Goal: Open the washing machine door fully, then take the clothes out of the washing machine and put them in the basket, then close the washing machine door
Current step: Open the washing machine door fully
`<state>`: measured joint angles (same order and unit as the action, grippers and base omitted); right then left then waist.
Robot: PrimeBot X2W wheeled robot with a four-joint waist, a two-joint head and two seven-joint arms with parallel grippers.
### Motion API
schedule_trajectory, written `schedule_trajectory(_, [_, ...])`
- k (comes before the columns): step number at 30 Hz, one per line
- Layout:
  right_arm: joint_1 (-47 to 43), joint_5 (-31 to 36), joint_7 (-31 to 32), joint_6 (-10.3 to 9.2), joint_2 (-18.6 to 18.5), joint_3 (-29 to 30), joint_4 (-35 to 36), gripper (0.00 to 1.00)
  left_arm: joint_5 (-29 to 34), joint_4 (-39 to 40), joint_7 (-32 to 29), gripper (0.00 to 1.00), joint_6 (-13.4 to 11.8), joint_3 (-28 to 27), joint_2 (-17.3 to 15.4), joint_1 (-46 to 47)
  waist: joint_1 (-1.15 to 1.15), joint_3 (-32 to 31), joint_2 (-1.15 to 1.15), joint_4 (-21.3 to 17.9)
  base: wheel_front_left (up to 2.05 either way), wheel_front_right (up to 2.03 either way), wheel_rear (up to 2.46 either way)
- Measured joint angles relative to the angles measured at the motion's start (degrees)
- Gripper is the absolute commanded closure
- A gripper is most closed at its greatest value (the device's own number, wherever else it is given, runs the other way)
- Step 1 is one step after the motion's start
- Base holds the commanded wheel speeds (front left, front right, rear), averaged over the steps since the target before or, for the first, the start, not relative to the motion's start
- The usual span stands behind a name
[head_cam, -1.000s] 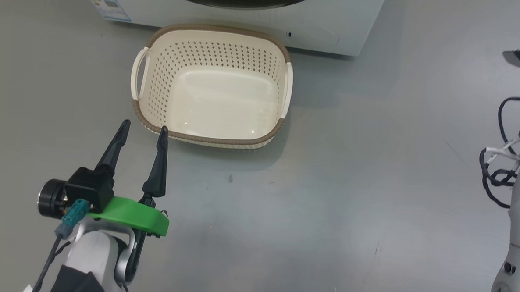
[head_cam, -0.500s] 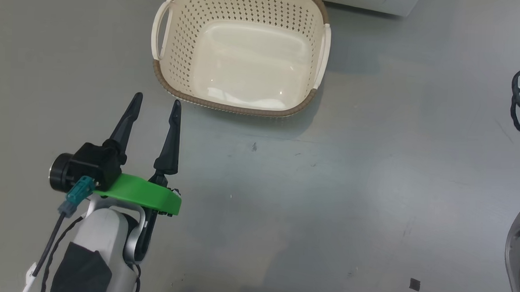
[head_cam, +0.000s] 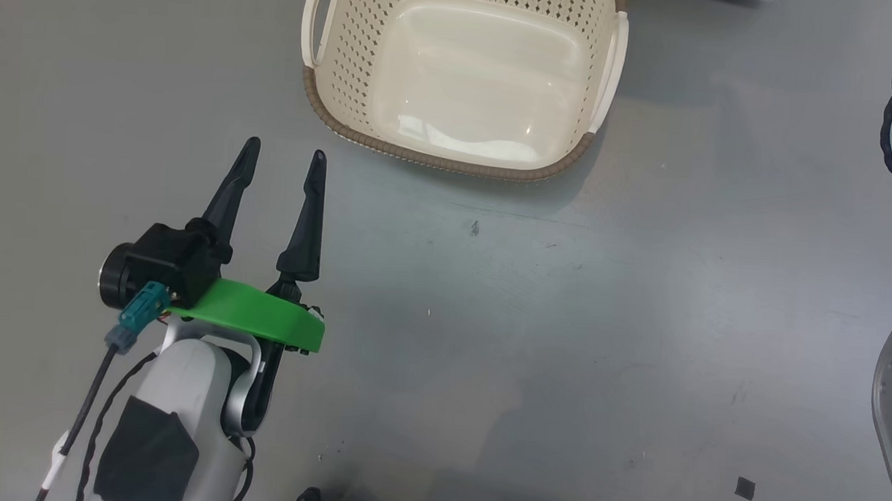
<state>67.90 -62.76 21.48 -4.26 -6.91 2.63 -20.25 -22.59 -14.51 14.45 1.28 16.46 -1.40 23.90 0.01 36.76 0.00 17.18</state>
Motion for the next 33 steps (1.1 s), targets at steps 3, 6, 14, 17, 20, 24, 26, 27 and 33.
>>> schedule_trajectory(3, [1.03, -0.86, 1.00, 0.00, 0.09, -0.01, -1.41, 1.00, 0.00, -0.18, 0.01, 0.00, -0.15, 0.51, 0.02, 0.19, 0.00, 0.14, 0.00, 0.36, 0.00, 0.00, 0.00])
schedule_trajectory(6, [2.11, -1.88, 1.53, -0.03, 0.08, 0.51, -2.54, 1.00, 0.00, -0.40, 0.00, 0.00, -0.26, 0.97, 0.03, 0.21, 0.00, 0.18, 0.00, 0.67, 0.00, 0.00, 0.00])
schedule_trajectory(14, [4.54, -5.45, 4.20, -1.52, -0.04, 3.27, -5.67, 1.00, -0.48, -0.54, 0.01, 0.00, -0.48, 3.04, 0.03, 0.24, 0.00, 0.18, 0.00, 1.53, 0.00, 0.00, 0.00])
schedule_trajectory(17, [5.76, -8.11, 5.86, -1.86, 0.04, 4.77, -6.79, 1.00, -0.58, -0.56, 0.00, 0.00, -0.49, 3.76, 0.12, 0.25, 0.00, 0.20, 0.00, 1.97, 0.00, 0.00, 0.00])
schedule_trajectory(20, [6.94, -10.73, 7.67, -2.40, 0.08, 6.23, -7.88, 1.00, -0.60, -0.58, 0.01, 0.00, -0.56, 4.14, 0.12, 0.25, 0.00, 0.17, 0.00, 2.19, 0.00, 0.00, 0.00])
schedule_trajectory(24, [8.53, -13.88, 9.36, -2.52, 0.42, 8.45, -9.38, 1.00, -0.64, -0.67, 0.01, 0.00, -0.99, 4.53, 0.12, 0.25, 0.00, 0.10, 0.00, 2.38, 0.00, 0.00, 0.00])
schedule_trajectory(26, [9.14, -14.85, 10.79, -2.55, 0.21, 8.64, -10.35, 1.00, -0.88, -0.74, 0.00, 0.00, -1.00, 4.81, 0.12, 0.25, 0.00, 0.06, 0.00, 2.43, 0.00, 0.00, 0.00])
schedule_trajectory(27, [9.31, -14.75, 11.09, -2.55, 0.02, 8.50, -10.74, 1.00, -0.89, -0.75, 0.01, 0.00, -1.02, 4.94, 0.12, 0.25, 0.00, 0.05, 0.00, 2.45, 0.00, 0.00, 0.00])
schedule_trajectory(33, [10.57, -14.47, 11.80, -2.92, -0.35, 9.07, -13.69, 1.00, -0.92, -0.75, 0.01, 0.00, -1.07, 5.39, 0.12, 0.25, 0.00, 0.00, 0.00, 2.46, 0.00, 0.00, 0.00])
